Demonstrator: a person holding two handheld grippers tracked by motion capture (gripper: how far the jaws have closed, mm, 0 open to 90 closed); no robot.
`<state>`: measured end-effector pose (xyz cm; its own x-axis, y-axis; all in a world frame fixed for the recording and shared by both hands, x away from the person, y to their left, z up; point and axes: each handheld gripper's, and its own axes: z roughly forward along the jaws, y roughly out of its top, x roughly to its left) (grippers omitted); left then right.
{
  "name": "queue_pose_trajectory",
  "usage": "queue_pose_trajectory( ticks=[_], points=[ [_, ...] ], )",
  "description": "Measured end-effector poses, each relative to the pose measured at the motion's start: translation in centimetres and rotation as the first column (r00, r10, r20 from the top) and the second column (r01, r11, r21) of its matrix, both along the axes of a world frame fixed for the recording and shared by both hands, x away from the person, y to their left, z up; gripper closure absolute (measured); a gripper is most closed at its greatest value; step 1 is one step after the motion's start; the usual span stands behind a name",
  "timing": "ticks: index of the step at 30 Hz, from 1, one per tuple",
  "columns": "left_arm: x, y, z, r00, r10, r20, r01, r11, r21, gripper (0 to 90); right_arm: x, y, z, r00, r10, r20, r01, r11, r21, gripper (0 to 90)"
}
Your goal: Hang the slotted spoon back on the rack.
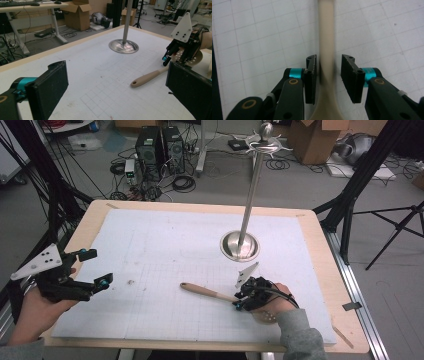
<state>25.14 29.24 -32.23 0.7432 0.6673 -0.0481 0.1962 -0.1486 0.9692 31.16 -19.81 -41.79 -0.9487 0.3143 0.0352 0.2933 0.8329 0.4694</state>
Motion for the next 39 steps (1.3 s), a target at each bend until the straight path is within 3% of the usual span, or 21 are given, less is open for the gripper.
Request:
queue_pose_trajectory(
  ticks=[6, 23, 28, 39],
  points=[
    [0.0, 0.0, 0.0, 1.0000, -0.001, 0.000, 0.001, 1.0000, 0.002, 4.7, -0.1, 0.1, 0.0, 0.9998, 0.018, 0.008, -0.018, 1.000, -0.008, 76.1],
    [0.0, -0.1, 0.0, 1.0000, -0.004, 0.000, 0.004, 1.0000, 0.009, 4.7, -0.2, 0.1, 0.2, 0.9997, 0.019, 0.013, -0.019, 1.000, -0.010, 77.9],
    [0.0, -0.1, 0.0, 1.0000, 0.000, -0.001, 0.000, 1.0000, 0.007, 4.7, 0.0, -0.3, 0.5, 0.9996, 0.020, 0.017, -0.021, 0.999, 0.049, 78.0],
    [0.0, -0.2, 0.0, 1.0000, -0.003, 0.000, 0.003, 1.0000, 0.008, 4.7, 0.2, -1.7, 1.7, 0.9993, -0.036, 0.009, 0.034, 0.990, 0.135, 78.0]
  ],
)
